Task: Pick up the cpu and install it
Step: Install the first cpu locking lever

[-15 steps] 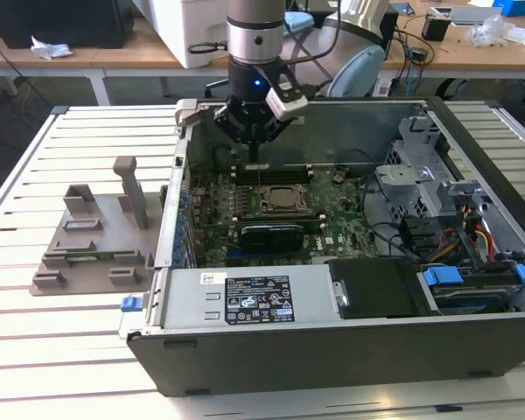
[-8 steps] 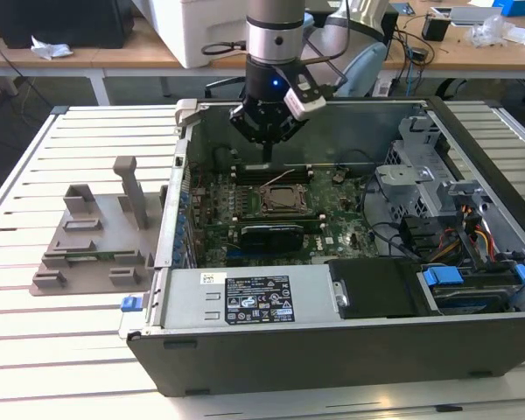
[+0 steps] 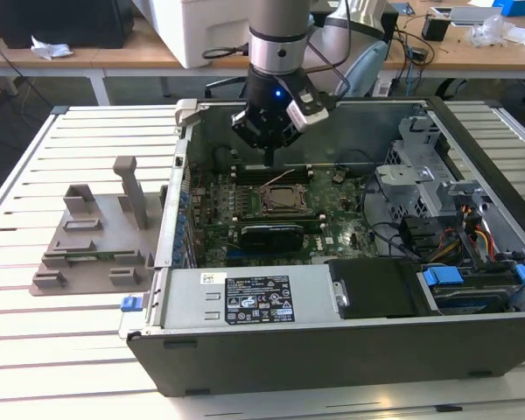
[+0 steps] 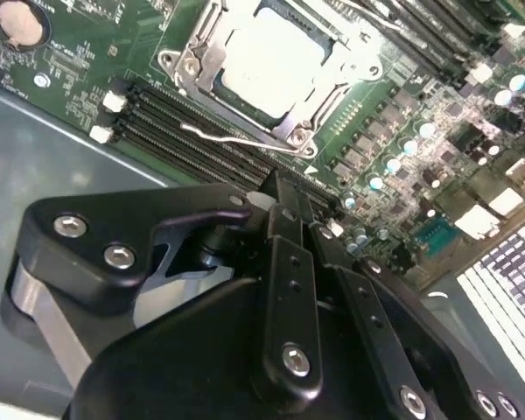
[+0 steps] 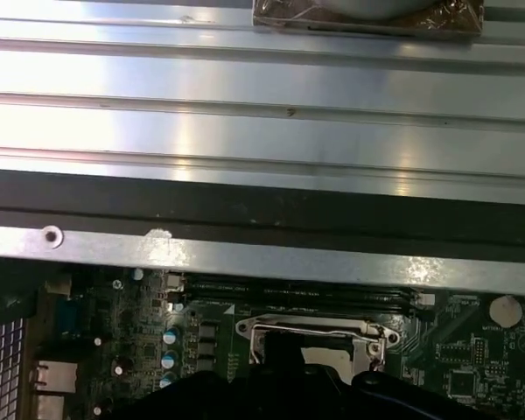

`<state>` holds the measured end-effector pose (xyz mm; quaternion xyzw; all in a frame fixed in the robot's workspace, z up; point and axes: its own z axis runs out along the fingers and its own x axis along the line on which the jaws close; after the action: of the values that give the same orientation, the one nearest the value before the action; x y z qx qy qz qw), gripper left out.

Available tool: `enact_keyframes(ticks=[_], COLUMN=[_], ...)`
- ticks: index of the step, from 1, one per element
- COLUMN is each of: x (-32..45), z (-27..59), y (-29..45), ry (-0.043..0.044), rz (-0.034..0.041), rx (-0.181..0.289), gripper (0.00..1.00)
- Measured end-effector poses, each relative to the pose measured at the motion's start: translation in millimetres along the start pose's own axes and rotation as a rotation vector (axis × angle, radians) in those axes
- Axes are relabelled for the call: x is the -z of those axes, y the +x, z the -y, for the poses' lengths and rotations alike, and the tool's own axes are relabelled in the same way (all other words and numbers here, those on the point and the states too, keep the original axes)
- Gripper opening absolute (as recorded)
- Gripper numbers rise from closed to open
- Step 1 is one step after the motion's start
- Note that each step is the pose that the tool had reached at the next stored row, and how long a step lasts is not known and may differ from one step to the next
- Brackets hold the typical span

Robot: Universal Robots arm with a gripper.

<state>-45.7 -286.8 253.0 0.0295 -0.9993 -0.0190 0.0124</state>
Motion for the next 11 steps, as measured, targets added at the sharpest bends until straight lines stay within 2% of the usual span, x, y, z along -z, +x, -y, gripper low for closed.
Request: enact_keyframes(ticks=[3, 4, 9, 11], x=[-10.9, -19.2, -28.4, -32.6], z=[-2.6, -4.2, -7.0, -8.0], y=[-2.1, -3.8, -8.2, -13.0], ry=[0.0002, 0.0001, 0.0003, 0.0004], rz=[-0.0004, -0.0007, -0.0017, -0.0023], rx=[0.005, 0.010, 0.018, 0.022], gripper=[0.11, 0.11, 0.11, 0.11])
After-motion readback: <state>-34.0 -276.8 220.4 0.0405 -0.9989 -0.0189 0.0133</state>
